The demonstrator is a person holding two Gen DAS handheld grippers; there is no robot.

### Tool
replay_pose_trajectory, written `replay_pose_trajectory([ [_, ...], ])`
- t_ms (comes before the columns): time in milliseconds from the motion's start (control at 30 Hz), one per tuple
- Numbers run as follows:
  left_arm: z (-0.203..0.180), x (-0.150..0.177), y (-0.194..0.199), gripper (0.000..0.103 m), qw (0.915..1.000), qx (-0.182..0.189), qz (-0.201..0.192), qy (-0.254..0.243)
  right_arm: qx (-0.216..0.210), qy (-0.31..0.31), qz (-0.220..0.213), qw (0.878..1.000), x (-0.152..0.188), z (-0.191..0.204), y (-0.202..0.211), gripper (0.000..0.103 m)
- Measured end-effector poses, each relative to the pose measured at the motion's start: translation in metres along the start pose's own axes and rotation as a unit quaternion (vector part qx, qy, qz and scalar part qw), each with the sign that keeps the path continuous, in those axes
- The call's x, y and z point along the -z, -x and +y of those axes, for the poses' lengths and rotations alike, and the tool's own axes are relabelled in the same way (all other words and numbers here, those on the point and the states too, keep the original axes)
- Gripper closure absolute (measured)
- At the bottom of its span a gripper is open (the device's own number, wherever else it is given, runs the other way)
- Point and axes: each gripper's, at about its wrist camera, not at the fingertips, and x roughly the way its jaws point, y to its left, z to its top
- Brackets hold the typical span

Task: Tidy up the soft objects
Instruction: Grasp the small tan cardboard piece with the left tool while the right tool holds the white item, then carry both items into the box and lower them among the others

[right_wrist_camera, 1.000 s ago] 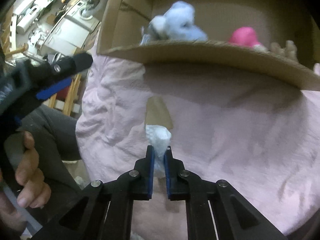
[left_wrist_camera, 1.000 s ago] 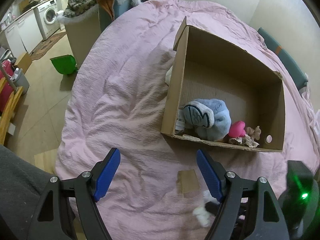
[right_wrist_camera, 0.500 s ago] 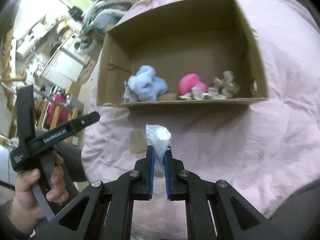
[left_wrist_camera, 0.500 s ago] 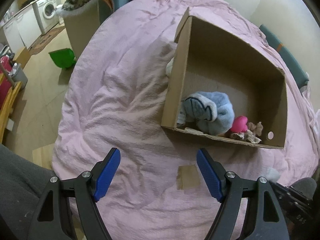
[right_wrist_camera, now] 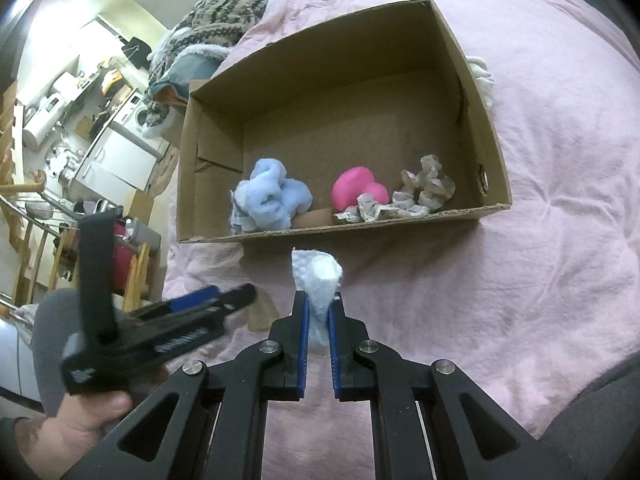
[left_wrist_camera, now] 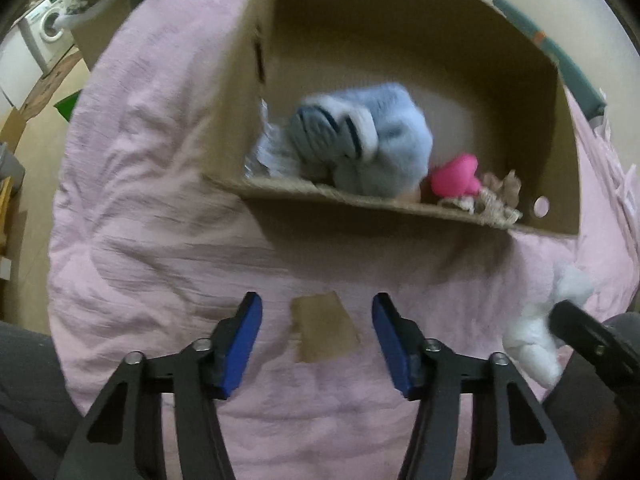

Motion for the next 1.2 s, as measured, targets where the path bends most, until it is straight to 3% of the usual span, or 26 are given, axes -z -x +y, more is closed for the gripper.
replay_pose_trajectory([
  [67,-0.005,0.003,-0.012,0.062,0.9998,-0.007,0.016,-0.008,-0.001,0.0,0.0,1.0,0.0,0.0,-0.001,0.092],
  [167,-0.009,0.007,-0.023,0.079,0.9994,-0.011,0.03,-0.014,-0.002,0.0,0.002,1.0,0.0,0.0,-0.002,0.092],
  [333,-0.013,0.009,-0.015,0.094,0.999,-0.022,0.014,-0.036,-0.005,-0.004,0.002,1.0,-0.001,-0.002,-0.003,0.092],
  [867,0.003,0.017,0.05,0.096,0.9977,-0.038,-0.049,-0.028,-0.003,0.002,-0.001,1.0,-0.001,0.001,-0.002,0.092],
  [1200,-0.003,0.014,0.099,0.096,0.9903,-0.033,-0.127,-0.047,-0.008,0.012,-0.021,1.0,0.001,0.007,0.013,0.092],
])
